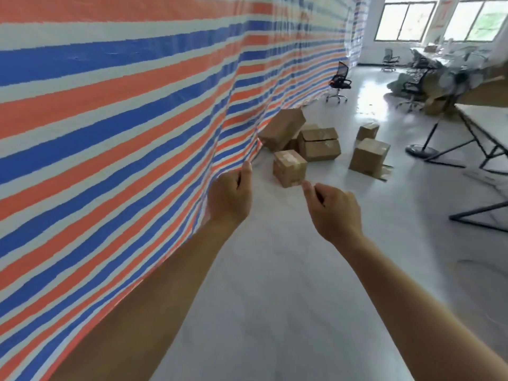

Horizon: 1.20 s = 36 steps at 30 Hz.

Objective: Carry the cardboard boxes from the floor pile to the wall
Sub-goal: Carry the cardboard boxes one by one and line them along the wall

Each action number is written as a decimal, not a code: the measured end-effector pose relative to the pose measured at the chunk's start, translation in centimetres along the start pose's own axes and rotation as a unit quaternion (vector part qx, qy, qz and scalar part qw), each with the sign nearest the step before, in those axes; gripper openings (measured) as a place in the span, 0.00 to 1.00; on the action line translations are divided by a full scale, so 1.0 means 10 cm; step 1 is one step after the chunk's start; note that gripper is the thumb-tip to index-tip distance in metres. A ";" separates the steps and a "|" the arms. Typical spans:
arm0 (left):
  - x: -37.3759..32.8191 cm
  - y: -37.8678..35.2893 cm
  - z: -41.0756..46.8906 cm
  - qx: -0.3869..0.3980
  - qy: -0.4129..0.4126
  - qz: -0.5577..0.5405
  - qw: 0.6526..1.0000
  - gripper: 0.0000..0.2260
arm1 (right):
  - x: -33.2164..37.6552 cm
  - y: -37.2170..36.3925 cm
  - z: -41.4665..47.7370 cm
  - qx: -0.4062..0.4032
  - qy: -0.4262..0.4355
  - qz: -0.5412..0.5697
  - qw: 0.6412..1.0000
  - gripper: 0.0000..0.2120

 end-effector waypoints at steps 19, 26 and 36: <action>-0.41 -4.68 2.71 0.190 0.029 -0.140 0.971 0.24 | -3.37 0.22 3.50 -0.091 -0.160 0.002 0.983 0.27; -0.05 -5.98 3.96 0.175 0.036 -0.150 0.972 0.28 | -4.09 -0.13 5.09 -0.082 -0.144 -0.004 0.986 0.27; 0.18 -7.97 5.81 0.231 0.007 -0.191 0.954 0.27 | -5.20 -0.43 7.30 -0.121 -0.168 -0.016 0.978 0.26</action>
Point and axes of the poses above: each hand's wrist, its own z-axis towards the middle knuckle, its own y-axis out of the back of the hand, x = y × z, the point moved 2 cm from there along z, towards the middle knuckle, and after that the axes turned 5 degrees about x, right-handed, at the moved point
